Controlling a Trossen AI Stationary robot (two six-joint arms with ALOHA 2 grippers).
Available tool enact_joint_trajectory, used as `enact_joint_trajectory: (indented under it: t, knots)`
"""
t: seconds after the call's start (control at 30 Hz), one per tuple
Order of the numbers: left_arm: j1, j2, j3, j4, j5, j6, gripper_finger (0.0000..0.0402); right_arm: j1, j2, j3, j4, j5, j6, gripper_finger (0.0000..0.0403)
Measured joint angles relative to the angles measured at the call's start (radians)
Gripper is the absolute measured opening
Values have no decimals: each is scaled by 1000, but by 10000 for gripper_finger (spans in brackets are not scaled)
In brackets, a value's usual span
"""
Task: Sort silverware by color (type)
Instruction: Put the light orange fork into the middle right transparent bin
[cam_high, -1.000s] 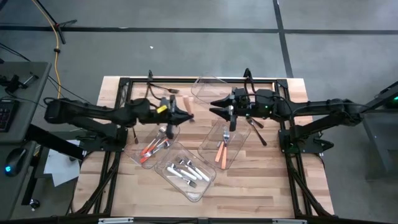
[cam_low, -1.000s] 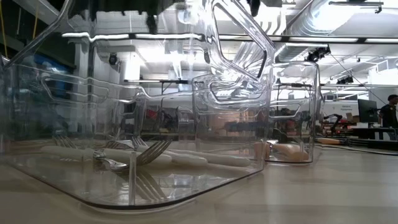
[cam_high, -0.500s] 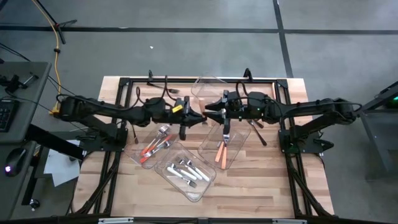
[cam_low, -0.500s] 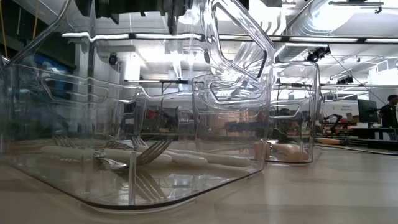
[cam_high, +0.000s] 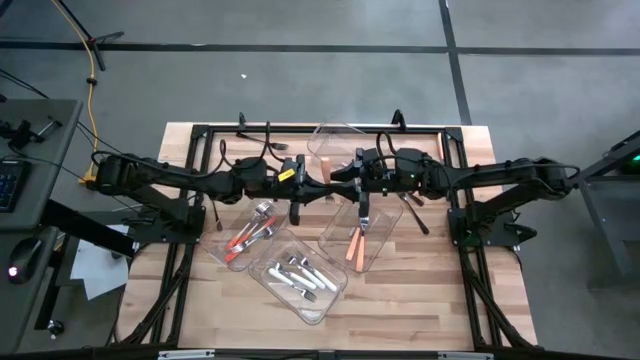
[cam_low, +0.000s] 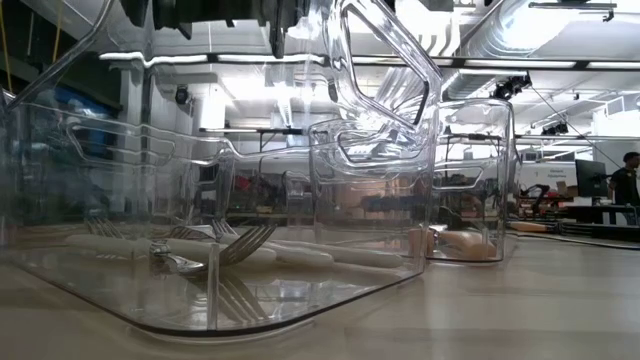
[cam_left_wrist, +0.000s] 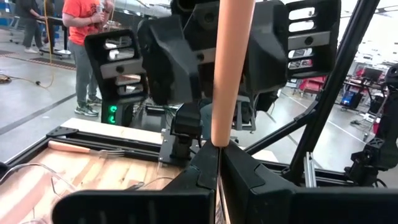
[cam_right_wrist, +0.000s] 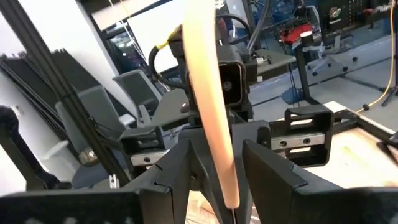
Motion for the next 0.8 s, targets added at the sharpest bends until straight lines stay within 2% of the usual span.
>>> enact_joint_trajectory:
  t: [0.23,0.53,0.63,0.77,0.8]
  knots:
    - [0,0,0,-10,0,1,0,0,49,0,74,-25,16,130]
    - [0,0,0,-34,0,1,0,0,40,0,80,-31,16,126]
    - [0,0,0,-33,1,1,0,0,40,0,79,-34,16,98]
    - [-1,0,0,-33,9,-6,1,-2,40,0,74,-25,6,31]
    - [-1,-1,0,-34,8,-7,2,-2,40,0,73,-26,0,25]
